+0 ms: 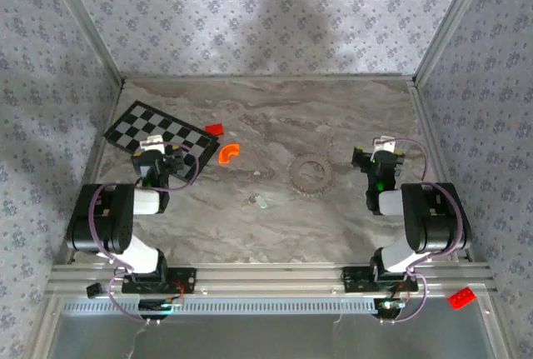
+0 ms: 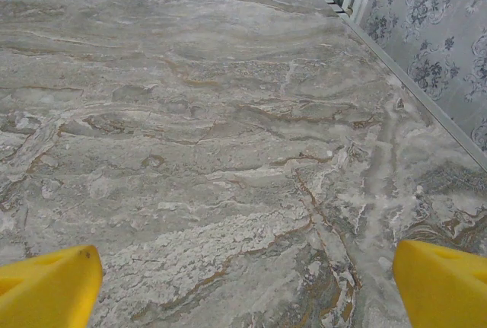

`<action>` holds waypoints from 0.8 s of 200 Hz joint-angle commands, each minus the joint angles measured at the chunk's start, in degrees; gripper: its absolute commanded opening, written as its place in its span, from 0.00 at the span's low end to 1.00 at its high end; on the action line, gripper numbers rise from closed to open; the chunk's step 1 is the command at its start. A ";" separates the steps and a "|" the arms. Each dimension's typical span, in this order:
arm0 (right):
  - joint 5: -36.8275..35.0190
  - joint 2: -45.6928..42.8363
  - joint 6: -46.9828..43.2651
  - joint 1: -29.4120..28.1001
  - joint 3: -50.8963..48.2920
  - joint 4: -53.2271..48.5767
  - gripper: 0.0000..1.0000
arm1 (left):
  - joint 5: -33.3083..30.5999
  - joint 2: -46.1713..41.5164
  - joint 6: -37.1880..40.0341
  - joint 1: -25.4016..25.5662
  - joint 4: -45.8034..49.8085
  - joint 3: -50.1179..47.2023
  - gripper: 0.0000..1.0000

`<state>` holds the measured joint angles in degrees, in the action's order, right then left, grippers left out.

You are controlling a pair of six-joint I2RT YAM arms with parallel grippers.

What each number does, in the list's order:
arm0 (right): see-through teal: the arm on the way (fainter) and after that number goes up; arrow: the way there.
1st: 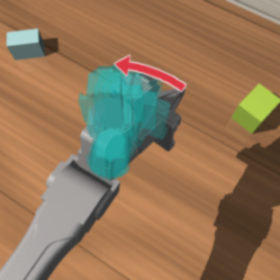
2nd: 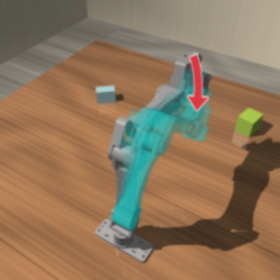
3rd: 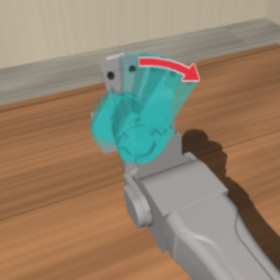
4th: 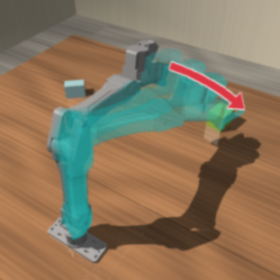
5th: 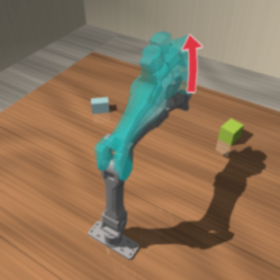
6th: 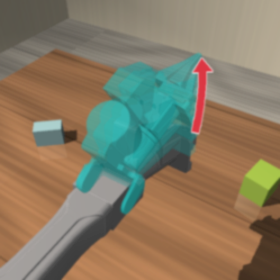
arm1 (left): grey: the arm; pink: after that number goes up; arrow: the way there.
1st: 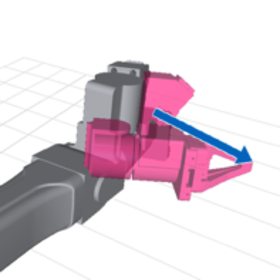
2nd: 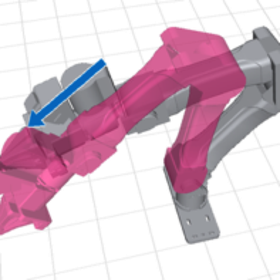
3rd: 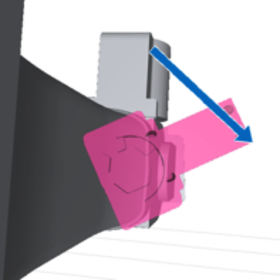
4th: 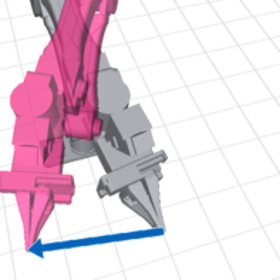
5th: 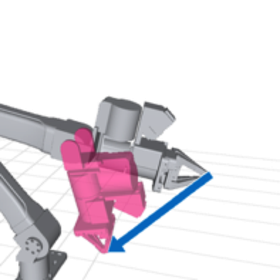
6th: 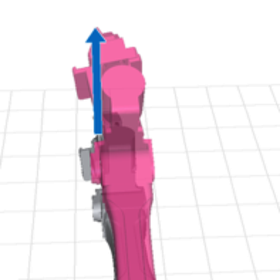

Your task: Put the keys on the keyring

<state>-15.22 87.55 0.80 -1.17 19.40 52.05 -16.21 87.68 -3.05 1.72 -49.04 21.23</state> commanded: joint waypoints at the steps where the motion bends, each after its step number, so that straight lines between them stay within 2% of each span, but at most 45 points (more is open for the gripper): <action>1: -1.14 0.61 -0.43 -0.05 1.00 0.45 1.00 | 0.64 0.32 -0.55 -0.29 -0.27 1.17 1.00; 160: 0.10 0.43 -0.14 0.55 0.91 0.28 1.00 | 0.64 0.39 -0.58 -0.29 -0.26 1.18 1.00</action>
<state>-15.16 87.55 0.82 -0.99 19.40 52.05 -16.23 87.68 -3.05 1.72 -49.04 21.23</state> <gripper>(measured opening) 0.996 0.997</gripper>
